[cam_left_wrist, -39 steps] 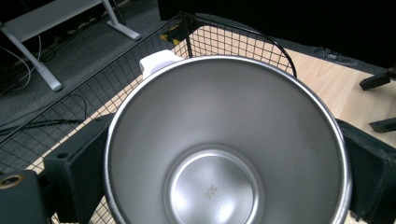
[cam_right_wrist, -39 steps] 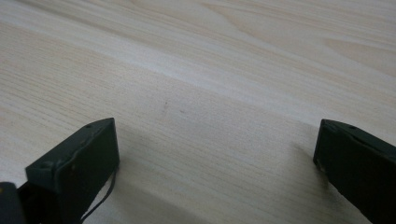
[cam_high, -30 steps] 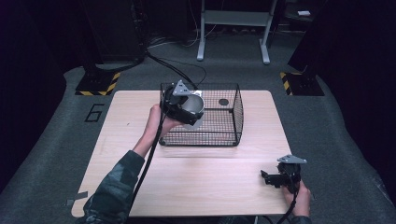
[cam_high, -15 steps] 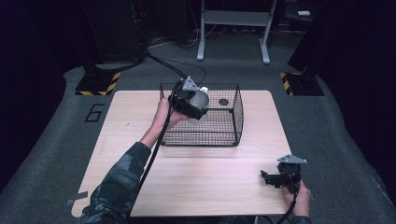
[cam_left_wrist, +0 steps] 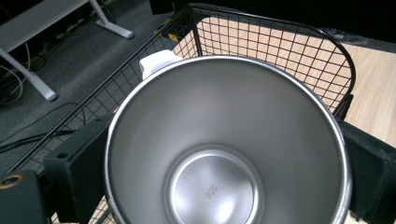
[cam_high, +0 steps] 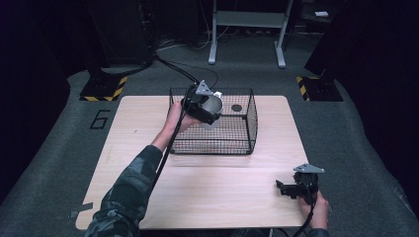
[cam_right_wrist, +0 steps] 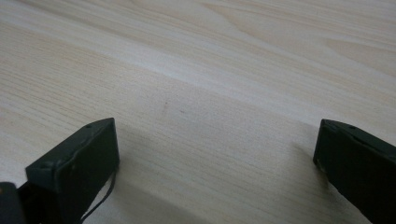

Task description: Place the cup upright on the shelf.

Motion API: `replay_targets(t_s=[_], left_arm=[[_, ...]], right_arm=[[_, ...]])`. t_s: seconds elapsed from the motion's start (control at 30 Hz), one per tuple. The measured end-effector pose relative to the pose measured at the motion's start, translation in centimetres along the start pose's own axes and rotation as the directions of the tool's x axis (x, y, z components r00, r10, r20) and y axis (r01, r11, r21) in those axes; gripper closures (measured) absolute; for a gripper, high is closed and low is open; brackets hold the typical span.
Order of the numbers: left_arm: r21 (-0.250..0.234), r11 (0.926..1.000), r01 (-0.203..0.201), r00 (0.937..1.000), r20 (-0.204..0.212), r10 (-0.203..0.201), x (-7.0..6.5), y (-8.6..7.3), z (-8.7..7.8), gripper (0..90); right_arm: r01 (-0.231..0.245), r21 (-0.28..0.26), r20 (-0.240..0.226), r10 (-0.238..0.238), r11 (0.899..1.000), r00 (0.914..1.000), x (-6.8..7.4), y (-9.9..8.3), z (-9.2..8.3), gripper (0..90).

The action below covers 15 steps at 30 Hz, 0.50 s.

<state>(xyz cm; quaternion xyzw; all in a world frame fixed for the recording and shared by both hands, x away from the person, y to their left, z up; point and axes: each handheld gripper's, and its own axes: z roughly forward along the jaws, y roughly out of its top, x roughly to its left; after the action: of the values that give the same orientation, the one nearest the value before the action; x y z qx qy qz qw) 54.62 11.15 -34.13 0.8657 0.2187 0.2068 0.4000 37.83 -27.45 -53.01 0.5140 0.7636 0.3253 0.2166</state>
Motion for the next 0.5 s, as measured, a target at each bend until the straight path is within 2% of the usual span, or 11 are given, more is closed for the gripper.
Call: replay_targets(t_s=[0.07, 0.13, 0.2, 0.33, 0.37, 0.5], left_arm=[[-0.002, 1.0000, -0.008, 0.9999, 0.007, 0.008, 0.2, 0.0, 0.4, 6.1], [-0.015, 0.9999, 0.004, 1.0000, 0.009, -0.004, 0.3, -0.1, 0.8, 6.1], [-0.015, 0.9999, -0.004, 0.9998, 0.020, 0.005, 0.6, -0.2, 1.1, 6.1], [-0.015, 0.9999, -0.004, 0.9998, 0.017, 0.004, 0.8, -0.5, 1.8, 6.1], [-0.007, 1.0000, 0.002, 0.9996, 0.029, -0.002, 0.8, -0.6, 1.9, 6.1], [-0.002, 1.0000, 0.002, 0.9997, 0.026, -0.002, 1.0, -0.8, 2.4, 6.1]], right_arm=[[0.000, 0.000, 0.000, 0.000, 1.000, 1.0000, 0.0, 0.0, 0.0, 0.0], [0.000, 0.000, 0.000, 0.000, 1.000, 1.0000, 0.0, 0.0, 0.0, 0.0], [0.000, 0.000, 0.000, 0.000, 1.000, 1.0000, 0.0, 0.0, 0.0, 0.0], [0.000, 0.000, 0.000, 0.000, 1.000, 1.0000, 0.0, 0.0, 0.0, 0.0], [0.000, 0.000, 0.000, 0.000, 1.000, 1.0000, 0.0, 0.0, 0.0, 0.0], [0.000, 0.000, 0.000, 0.000, 1.000, 1.0000, 0.0, 0.0, 0.0, 0.0]])
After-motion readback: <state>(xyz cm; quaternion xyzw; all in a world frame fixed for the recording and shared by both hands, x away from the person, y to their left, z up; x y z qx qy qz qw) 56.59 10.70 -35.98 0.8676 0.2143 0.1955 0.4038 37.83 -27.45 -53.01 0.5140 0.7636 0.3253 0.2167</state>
